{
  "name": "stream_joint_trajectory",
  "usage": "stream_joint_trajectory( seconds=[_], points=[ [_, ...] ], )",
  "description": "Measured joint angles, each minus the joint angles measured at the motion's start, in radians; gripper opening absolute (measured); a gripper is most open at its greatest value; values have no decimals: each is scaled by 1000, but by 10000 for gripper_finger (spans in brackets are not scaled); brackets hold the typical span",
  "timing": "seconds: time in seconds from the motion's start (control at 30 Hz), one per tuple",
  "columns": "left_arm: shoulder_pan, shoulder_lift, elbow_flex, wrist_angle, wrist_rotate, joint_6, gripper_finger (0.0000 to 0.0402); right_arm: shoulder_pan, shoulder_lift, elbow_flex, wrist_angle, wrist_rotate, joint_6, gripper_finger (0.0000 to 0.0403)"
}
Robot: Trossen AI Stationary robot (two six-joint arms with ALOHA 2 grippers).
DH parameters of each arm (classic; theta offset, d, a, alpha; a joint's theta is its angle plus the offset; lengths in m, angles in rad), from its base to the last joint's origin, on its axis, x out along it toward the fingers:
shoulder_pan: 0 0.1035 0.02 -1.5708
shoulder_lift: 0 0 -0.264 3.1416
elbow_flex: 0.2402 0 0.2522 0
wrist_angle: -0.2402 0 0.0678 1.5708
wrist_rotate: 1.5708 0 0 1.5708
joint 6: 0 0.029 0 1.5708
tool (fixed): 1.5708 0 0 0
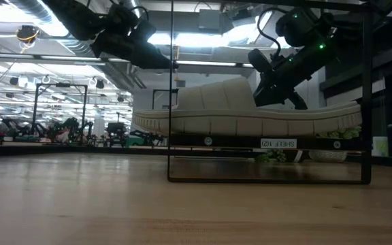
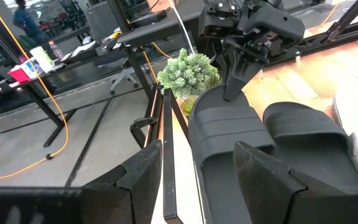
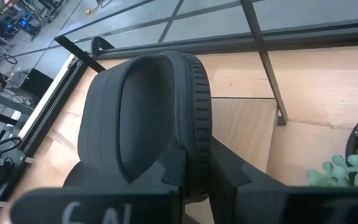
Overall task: Pick and place slides into the shelf
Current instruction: Put the black slipper on the shelf
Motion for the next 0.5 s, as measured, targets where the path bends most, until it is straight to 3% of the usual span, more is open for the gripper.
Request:
stream_joint_trajectory(
  seconds=[0.5],
  points=[
    [0,0,0,0,0,0,190,0,1,0,-33,-17,8,40]
  ],
)
